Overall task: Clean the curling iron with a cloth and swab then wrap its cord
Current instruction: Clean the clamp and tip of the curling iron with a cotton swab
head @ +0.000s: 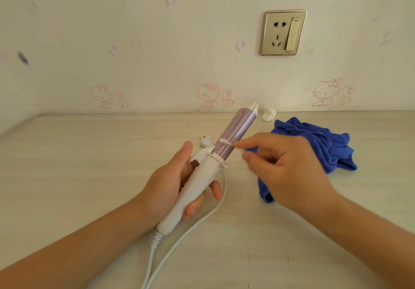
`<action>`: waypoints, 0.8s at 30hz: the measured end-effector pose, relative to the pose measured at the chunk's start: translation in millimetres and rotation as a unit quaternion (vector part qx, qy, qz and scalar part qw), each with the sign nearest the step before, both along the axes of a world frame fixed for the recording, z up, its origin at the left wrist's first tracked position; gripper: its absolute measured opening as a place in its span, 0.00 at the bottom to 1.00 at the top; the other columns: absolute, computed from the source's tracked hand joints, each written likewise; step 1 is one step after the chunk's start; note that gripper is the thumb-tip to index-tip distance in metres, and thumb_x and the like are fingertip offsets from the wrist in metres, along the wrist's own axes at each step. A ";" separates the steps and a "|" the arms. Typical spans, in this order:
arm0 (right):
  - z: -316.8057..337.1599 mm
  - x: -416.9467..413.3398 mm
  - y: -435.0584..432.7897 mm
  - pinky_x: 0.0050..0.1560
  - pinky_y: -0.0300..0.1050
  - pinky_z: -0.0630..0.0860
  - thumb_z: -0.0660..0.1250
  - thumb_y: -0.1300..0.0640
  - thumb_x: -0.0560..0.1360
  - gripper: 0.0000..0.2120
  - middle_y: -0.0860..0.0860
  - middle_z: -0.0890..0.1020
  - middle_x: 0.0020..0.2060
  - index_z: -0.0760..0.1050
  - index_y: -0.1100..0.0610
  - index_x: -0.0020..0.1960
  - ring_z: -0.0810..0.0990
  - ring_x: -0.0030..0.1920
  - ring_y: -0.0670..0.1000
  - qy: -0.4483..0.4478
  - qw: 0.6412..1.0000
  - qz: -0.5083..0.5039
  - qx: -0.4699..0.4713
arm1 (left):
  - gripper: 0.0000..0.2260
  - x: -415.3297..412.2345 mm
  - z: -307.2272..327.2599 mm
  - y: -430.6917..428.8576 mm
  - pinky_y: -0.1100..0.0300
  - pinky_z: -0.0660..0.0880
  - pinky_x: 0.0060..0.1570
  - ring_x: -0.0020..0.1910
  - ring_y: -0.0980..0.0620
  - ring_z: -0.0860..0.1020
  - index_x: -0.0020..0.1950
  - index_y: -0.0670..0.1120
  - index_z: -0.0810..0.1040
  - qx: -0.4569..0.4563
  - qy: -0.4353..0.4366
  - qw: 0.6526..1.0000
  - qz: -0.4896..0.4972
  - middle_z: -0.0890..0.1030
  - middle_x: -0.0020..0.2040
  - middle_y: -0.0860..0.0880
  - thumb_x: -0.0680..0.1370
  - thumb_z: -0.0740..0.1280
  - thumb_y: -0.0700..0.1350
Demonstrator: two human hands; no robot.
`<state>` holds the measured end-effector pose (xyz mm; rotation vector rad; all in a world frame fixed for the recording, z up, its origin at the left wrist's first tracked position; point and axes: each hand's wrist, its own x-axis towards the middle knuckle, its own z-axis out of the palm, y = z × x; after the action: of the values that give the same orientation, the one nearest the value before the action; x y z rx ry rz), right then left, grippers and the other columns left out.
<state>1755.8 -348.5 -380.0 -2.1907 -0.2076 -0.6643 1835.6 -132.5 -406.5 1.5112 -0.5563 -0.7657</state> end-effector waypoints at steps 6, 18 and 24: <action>4.7 9.5 -16.2 0.26 0.29 0.62 0.70 0.65 0.79 0.12 0.43 0.67 0.19 0.86 0.49 0.52 0.63 0.21 0.44 -0.008 0.998 -0.038 0.051 | 0.32 -4.8 5.1 -1.1 0.61 0.70 0.24 0.21 0.51 0.69 0.61 0.39 0.81 -0.040 0.040 0.998 0.005 0.80 0.39 0.40 0.82 0.53 0.64; 4.7 9.4 -17.5 0.26 0.27 0.62 0.70 0.64 0.79 0.11 0.43 0.67 0.19 0.86 0.50 0.48 0.64 0.21 0.43 -0.010 0.998 -0.031 0.060 | 0.29 -3.1 6.6 1.6 0.61 0.69 0.24 0.23 0.50 0.70 0.55 0.39 0.80 -0.070 0.069 0.995 0.007 0.75 0.38 0.43 0.78 0.59 0.64; 7.5 12.9 -26.1 0.27 0.31 0.64 0.70 0.65 0.79 0.10 0.44 0.66 0.19 0.85 0.51 0.49 0.63 0.22 0.45 -0.023 0.992 -0.070 0.098 | 0.28 0.2 5.5 2.5 0.59 0.74 0.28 0.26 0.49 0.74 0.54 0.41 0.78 -0.093 0.062 0.993 -0.038 0.77 0.42 0.42 0.74 0.71 0.66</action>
<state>1768.7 -374.6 -372.5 -2.0146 -0.0101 -0.7812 1835.8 -130.0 -400.9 1.2683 -0.5781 -0.8383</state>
